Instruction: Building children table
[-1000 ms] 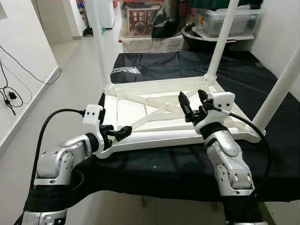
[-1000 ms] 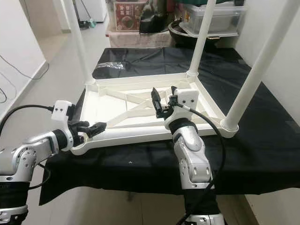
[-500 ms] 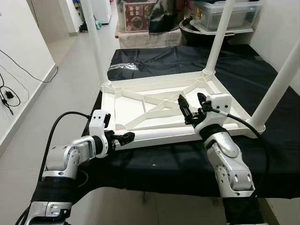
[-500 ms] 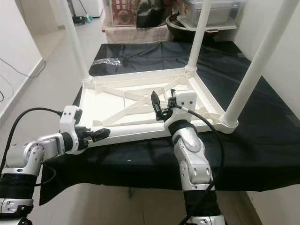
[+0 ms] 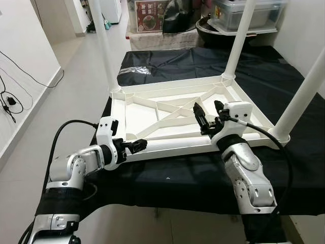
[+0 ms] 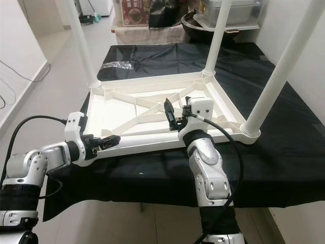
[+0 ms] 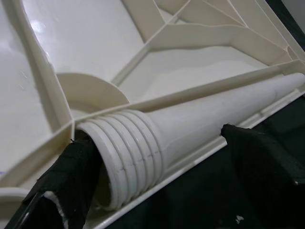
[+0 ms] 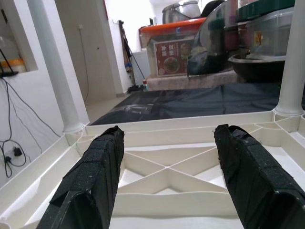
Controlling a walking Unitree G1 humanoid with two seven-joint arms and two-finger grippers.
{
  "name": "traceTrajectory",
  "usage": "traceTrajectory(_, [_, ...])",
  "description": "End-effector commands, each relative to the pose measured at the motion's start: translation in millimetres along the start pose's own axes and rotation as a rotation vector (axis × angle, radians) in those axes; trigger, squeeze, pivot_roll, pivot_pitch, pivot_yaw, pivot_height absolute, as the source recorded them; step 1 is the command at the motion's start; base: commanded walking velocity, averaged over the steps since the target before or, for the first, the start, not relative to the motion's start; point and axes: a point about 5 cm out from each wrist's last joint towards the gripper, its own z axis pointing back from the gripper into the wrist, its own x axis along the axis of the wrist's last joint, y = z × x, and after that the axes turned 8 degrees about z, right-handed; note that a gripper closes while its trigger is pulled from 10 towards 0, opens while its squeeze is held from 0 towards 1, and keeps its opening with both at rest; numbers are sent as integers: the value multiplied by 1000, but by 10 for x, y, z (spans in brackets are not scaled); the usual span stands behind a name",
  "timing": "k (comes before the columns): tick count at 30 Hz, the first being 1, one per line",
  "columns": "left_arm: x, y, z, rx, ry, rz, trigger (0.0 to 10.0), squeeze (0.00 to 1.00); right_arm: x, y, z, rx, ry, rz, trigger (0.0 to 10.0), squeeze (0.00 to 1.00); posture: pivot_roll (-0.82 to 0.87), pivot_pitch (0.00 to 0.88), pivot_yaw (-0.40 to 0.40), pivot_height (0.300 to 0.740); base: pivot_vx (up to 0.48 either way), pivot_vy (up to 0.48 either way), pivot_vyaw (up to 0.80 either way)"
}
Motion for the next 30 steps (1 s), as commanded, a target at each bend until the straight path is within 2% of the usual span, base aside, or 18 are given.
traceTrajectory(1, [-53, 10, -17, -9, 35, 30, 10000, 0, 21, 15, 10, 4, -2, 2, 10000, 0, 95, 127, 10, 740, 0, 0, 0])
traceTrajectory(8, [-44, -16, 2, -30, 56, 38, 10000, 0, 17, 21, 7, 3, 0, 4, 10000, 0, 100, 125, 8, 740, 0, 0, 0])
traceTrajectory(10, [38, -76, 27, -98, 16, 70, 10000, 0, 14, 41, 2, 5, 0, 0, 10000, 0, 101, 123, 8, 740, 0, 0, 0])
traceTrajectory(15, [70, -103, 38, -128, -2, 89, 10000, 0, 14, 43, 1, 6, 0, 0, 10000, 0, 100, 122, 8, 740, 0, 0, 0])
traceTrajectory(18, [197, -271, 157, -316, -60, 131, 10000, 0, 14, 40, -5, 6, 0, 1, 10000, 0, 101, 116, 9, 740, 0, 0, 0])
traceTrajectory(19, [212, -296, 182, -347, -67, 134, 10000, 0, 16, 38, -8, 5, -1, 0, 10000, 0, 101, 116, 9, 740, 0, 0, 0])
traceTrajectory(27, [134, -326, 227, -406, -39, 152, 9882, 0, 24, 50, -22, 10, -5, 0, 10000, 0, 100, 108, 9, 740, 0, 0, 0])
traceTrajectory(28, [94, -333, 236, -427, -21, 160, 8078, 0, 24, 50, -22, 10, -5, 1, 10000, 0, 100, 108, 9, 740, 0, 0, 0])
traceTrajectory(29, [94, -333, 236, -427, -21, 160, 8078, 0, 24, 50, -22, 10, -5, 1, 10000, 0, 100, 108, 9, 740, 0, 0, 0])
traceTrajectory(30, [55, -331, 240, -440, -2, 167, 7255, 0, 26, 49, -22, 9, -6, 1, 10000, 0, 100, 108, 9, 740, 0, 0, 0])
